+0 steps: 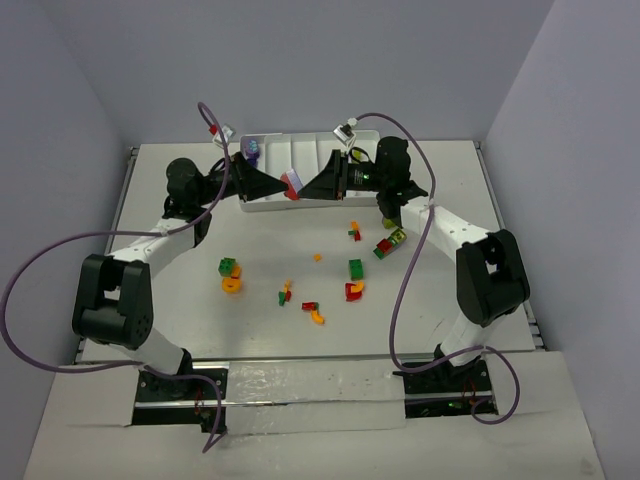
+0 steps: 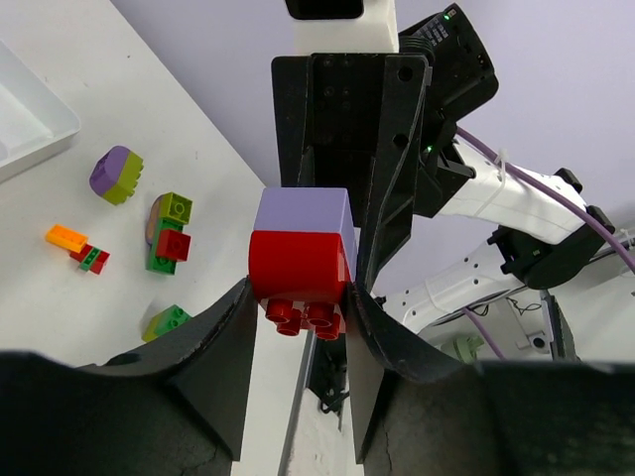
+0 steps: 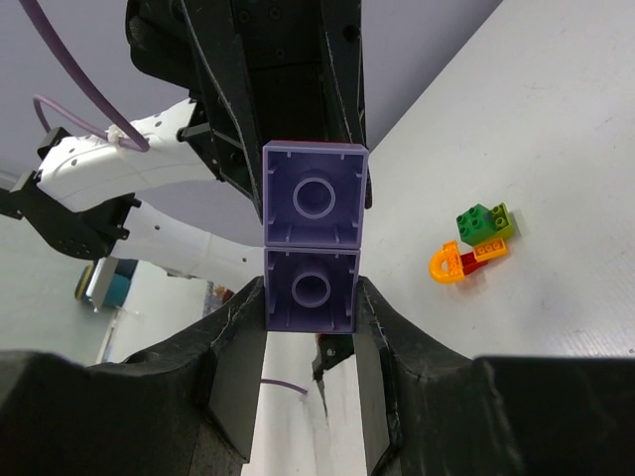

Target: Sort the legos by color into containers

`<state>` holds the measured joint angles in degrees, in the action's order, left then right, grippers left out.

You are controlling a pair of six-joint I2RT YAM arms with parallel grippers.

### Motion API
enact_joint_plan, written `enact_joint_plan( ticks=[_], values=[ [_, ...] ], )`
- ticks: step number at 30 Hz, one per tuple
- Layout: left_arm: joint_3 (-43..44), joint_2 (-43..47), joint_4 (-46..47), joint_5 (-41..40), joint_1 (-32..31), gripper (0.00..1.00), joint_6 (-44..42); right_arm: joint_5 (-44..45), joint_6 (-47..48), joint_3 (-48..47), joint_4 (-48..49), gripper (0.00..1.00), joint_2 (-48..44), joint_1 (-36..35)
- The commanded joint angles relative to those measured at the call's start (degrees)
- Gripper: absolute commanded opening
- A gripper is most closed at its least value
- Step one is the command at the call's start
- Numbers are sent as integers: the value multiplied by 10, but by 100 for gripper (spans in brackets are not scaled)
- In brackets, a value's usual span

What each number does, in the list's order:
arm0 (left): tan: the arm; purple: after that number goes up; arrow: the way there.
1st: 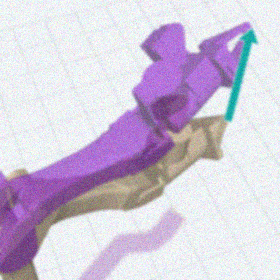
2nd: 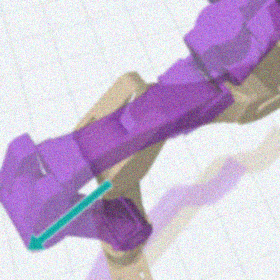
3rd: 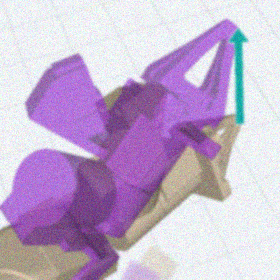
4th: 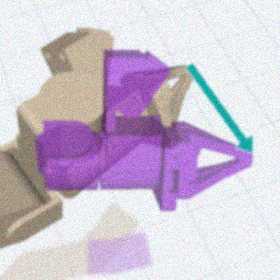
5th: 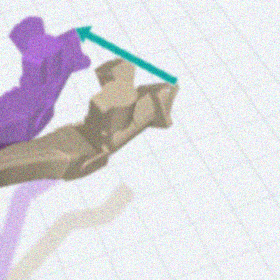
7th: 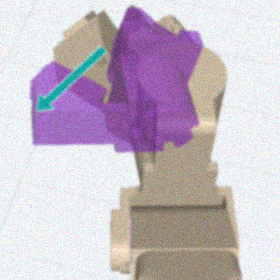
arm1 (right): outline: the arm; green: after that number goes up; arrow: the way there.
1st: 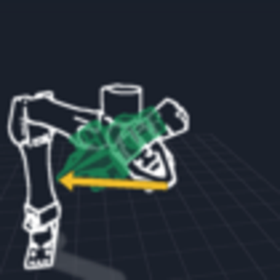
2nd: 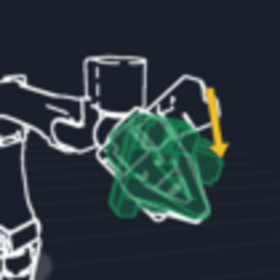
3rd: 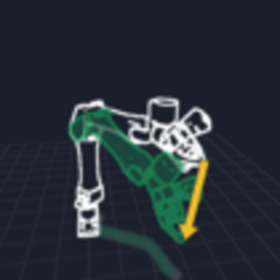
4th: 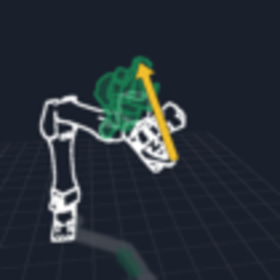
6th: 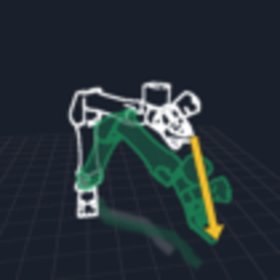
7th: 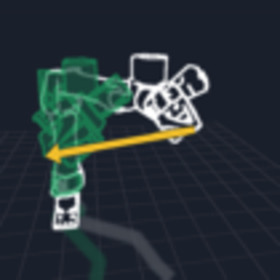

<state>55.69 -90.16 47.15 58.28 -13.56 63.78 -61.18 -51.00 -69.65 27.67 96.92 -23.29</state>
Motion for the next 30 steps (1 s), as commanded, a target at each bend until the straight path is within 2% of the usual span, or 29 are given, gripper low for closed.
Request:
enact_joint_plan(
  ticks=[1,4,10,14,18,20,23,25,28,30],
  values=[
    [9,-5,44,12,-11,24,4,13,11,-16,12,0,0,-6],
    [5,-3,17,15,-9,3,-18,18,15,-16,12,0,0,-4],
    [-21,25,-102,25,25,0,-105,20,10,-28,19,0,4,9],
    [-36,51,-202,32,70,0,-203,29,9,-43,17,0,18,25],
    [-50,76,-231,37,121,0,-228,77,70,-80,-66,0,48,26],
    [-55,83,-233,42,164,0,-231,105,105,-122,-99,0,77,18],
    [-58,97,-250,40,195,0,-249,173,157,-206,-185,0,147,-5],
    [-60,106,-254,40,205,0,-259,205,174,-241,-232,0,178,-17],
    [-67,118,-253,40,228,0,-264,270,218,-369,-302,0,269,-48],
    [-71,123,-257,38,240,0,-271,300,224,-416,-326,0,318,-61]
  ],
)
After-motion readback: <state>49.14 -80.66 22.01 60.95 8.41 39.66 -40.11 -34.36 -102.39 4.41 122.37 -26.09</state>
